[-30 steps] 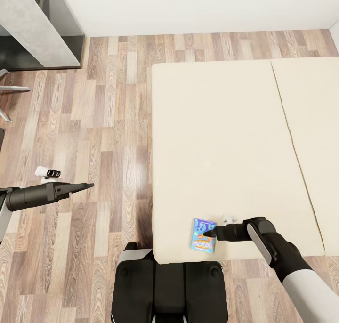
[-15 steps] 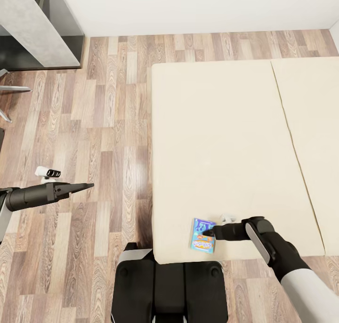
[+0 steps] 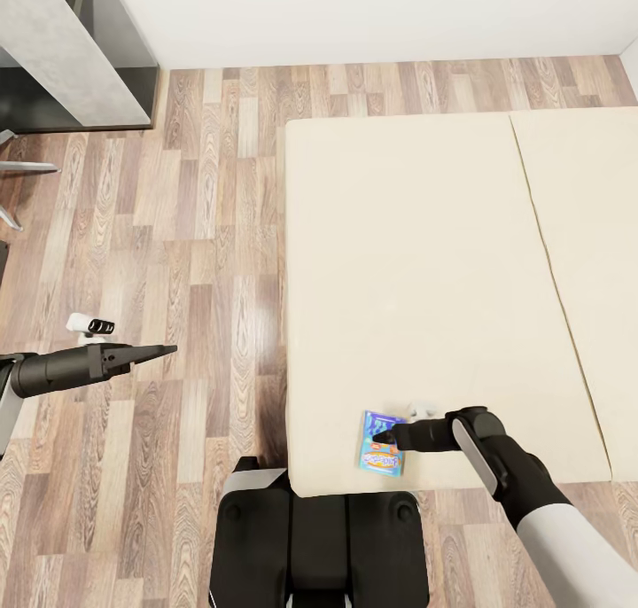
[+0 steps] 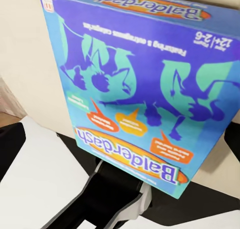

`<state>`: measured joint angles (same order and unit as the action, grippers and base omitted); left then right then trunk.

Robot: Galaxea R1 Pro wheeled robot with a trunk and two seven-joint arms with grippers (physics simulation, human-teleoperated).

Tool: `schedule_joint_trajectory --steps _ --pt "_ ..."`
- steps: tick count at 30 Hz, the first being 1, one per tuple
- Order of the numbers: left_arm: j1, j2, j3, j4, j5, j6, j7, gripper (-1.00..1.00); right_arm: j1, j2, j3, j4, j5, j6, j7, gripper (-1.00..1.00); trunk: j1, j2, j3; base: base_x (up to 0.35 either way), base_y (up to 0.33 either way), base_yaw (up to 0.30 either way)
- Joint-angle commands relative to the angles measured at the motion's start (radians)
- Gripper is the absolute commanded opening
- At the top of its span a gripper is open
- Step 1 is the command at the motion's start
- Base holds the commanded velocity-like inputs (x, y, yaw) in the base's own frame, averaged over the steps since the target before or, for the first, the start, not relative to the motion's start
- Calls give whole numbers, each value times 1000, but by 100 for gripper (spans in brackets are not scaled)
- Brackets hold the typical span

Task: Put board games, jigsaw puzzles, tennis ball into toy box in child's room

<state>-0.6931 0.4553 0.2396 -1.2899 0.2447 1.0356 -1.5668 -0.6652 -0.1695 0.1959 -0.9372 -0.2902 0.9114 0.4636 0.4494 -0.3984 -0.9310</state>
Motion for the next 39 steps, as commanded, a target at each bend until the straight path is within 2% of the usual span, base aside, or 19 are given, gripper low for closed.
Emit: schedule_joint_trajectory --steps 1,39 --pt "0 0 0 0 -1 11 -4 100 0 -1 1 1 2 3 3 100 1 -2 -1 0 0 0" --pt "0 0 0 0 -1 11 -4 100 -1 -2 -7 12 2 2 1 100 1 -2 -1 0 7 0"
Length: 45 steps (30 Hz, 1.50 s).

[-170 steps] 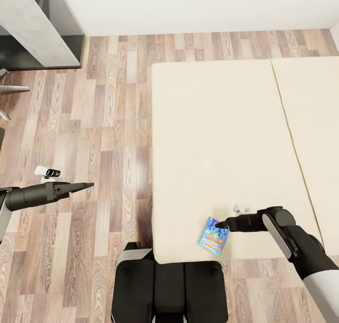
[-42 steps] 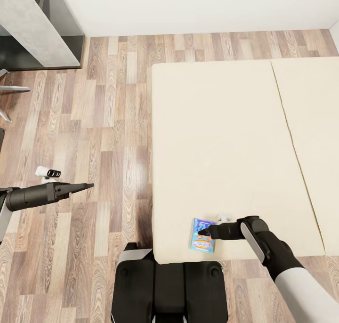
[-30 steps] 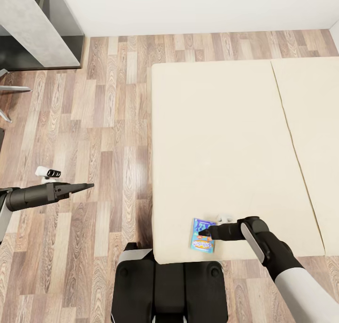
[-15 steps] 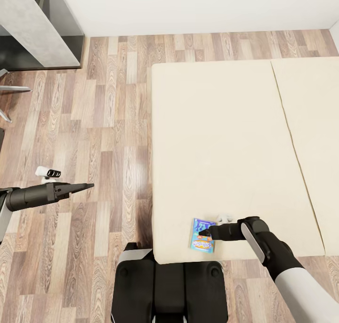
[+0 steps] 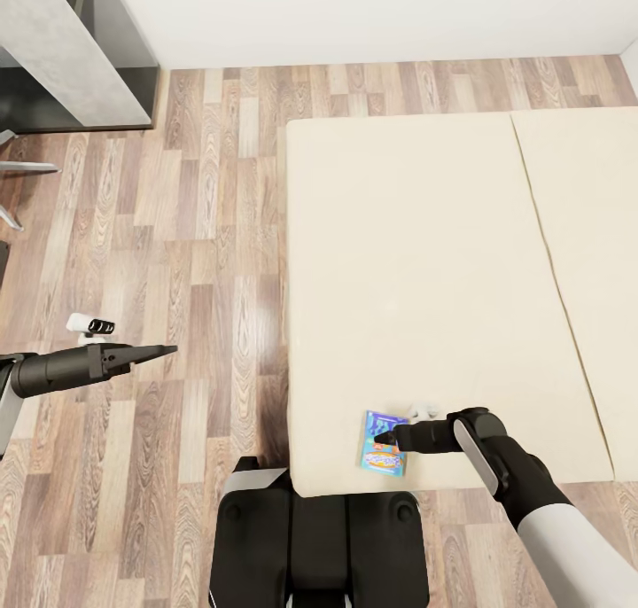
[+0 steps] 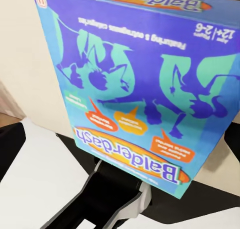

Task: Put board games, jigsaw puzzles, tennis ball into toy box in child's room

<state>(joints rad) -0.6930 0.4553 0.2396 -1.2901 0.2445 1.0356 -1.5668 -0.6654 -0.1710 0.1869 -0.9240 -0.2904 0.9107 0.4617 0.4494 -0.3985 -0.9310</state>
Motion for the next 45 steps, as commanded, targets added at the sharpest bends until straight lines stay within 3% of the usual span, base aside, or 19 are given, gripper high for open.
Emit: schedule_joint_trajectory --steps 1,22,45 --pt "0 0 0 0 0 11 -4 100 0 -1 2 -1 2 3 3 100 1 -2 -1 0 136 0" --pt "0 0 2 0 2 11 -4 100 0 -1 2 -1 2 4 3 100 1 -2 -1 0 142 0" --pt "0 0 0 0 2 11 -4 100 0 -2 2 -1 4 2 3 100 1 -2 -1 0 10 0"
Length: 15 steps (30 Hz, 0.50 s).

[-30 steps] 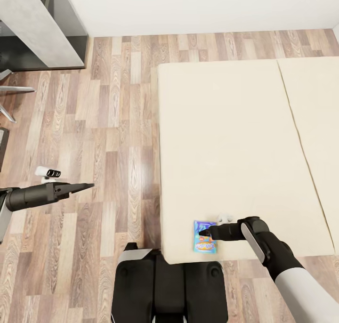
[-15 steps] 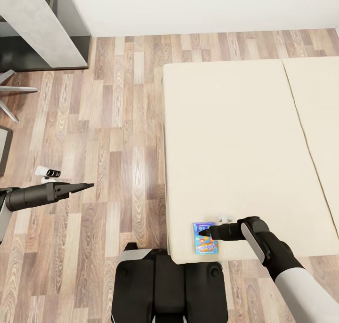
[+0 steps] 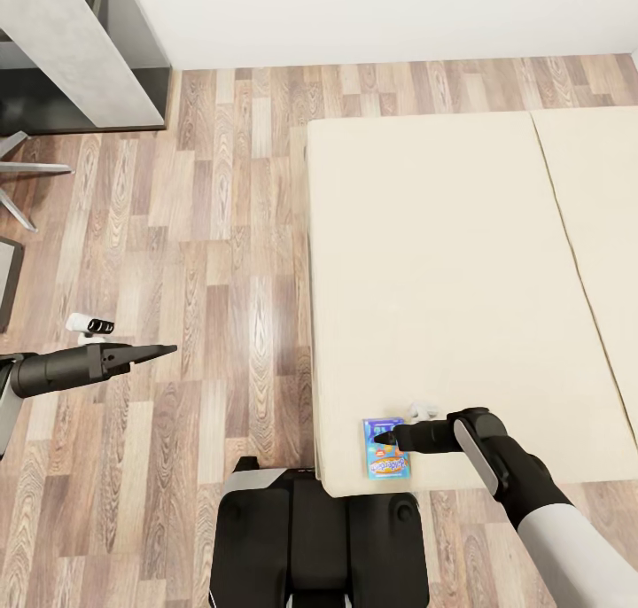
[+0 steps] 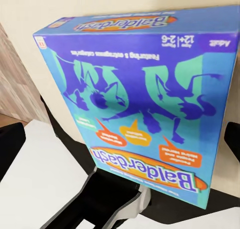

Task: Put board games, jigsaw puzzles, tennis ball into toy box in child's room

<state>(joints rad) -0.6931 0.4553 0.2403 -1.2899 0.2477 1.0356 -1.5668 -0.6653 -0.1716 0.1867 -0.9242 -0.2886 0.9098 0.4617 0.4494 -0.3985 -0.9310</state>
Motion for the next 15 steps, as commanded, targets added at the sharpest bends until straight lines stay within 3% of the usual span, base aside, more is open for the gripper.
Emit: schedule_joint_trajectory --steps 1,10,15 --pt "0 0 0 0 -1 11 -4 100 0 -1 2 -1 2 3 3 100 1 -2 -1 0 0 0" --pt "0 0 0 0 -1 11 -4 100 0 -2 1 -1 2 4 3 100 1 -2 -1 0 1 0" --pt "0 0 0 0 -1 11 -4 100 0 -5 2 -1 2 4 4 100 1 -2 -1 0 139 0"
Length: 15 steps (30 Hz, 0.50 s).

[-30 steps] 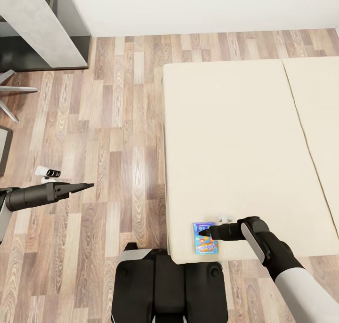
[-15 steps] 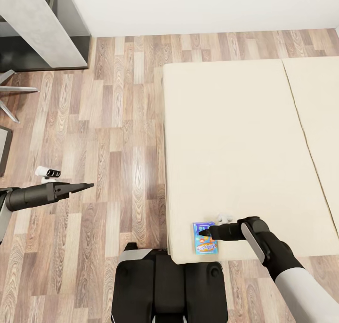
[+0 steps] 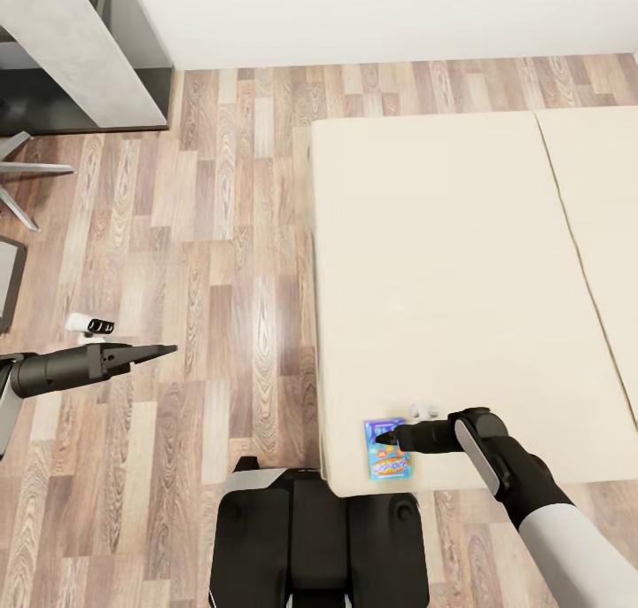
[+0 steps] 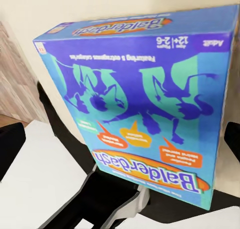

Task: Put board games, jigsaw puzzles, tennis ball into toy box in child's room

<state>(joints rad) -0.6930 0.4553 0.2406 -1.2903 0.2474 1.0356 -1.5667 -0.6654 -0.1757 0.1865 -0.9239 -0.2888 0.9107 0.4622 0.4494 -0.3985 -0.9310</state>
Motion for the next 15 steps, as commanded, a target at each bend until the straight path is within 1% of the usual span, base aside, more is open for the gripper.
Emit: schedule_joint_trajectory --steps 1,5,15 --pt "0 0 -1 0 0 11 -4 100 0 -1 2 -1 2 3 3 100 1 -2 -1 0 206 0" --pt "0 0 -1 1 0 11 -4 100 0 -2 2 -1 2 4 3 100 1 -2 -1 0 109 0" --pt "0 0 -1 2 -1 11 -4 100 0 -4 1 -1 2 4 3 100 1 -2 -1 0 19 0"
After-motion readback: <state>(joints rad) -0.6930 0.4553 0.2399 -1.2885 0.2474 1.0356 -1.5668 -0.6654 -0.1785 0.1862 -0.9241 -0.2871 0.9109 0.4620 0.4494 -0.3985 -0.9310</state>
